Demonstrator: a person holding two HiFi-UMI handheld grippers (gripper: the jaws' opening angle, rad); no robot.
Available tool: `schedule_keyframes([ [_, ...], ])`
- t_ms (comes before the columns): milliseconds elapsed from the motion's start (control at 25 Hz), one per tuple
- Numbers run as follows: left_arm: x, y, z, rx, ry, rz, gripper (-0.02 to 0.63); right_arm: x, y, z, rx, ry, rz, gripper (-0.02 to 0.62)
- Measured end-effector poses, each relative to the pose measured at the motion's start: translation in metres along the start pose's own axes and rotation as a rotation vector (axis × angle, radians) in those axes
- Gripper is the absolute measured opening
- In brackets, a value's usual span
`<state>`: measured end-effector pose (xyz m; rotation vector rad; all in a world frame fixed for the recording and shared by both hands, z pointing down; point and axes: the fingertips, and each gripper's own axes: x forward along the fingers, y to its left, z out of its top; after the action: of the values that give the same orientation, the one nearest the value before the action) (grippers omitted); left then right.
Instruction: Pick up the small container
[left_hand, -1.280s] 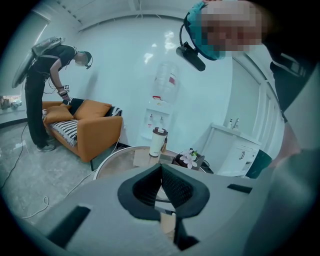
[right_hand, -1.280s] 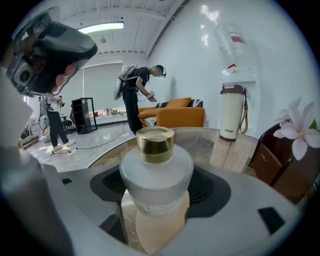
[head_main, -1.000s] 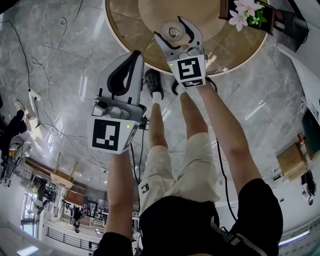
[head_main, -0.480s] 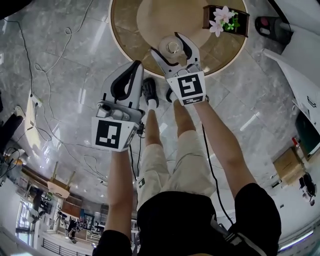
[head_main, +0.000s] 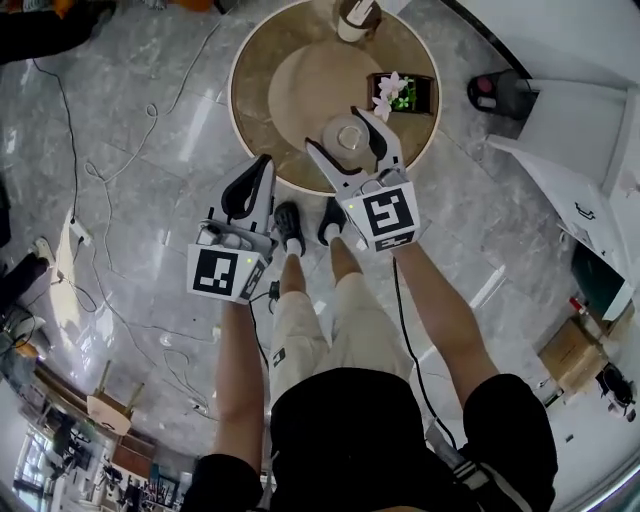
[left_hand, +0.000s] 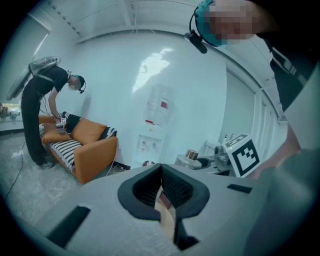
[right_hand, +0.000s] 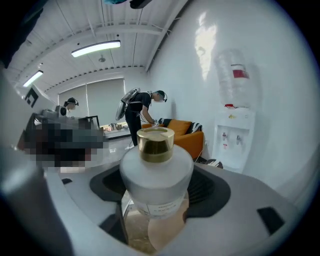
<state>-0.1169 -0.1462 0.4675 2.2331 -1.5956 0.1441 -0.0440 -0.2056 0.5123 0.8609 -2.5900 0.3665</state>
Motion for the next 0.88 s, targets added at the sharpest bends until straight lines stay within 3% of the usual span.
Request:
schedule_keyframes([
  [480,-0.018,-0.06,0.116,0.009,-0.078,-0.027,0.018,-0.106,0.001,0.15,-0.019,-0.094,0.026,0.333],
  [880,-0.036,-0.111,0.193,0.039,-0.142,-0.052,0.017,-0.17,0.007,0.241,-0.038,-0.194,0.049,0.333],
])
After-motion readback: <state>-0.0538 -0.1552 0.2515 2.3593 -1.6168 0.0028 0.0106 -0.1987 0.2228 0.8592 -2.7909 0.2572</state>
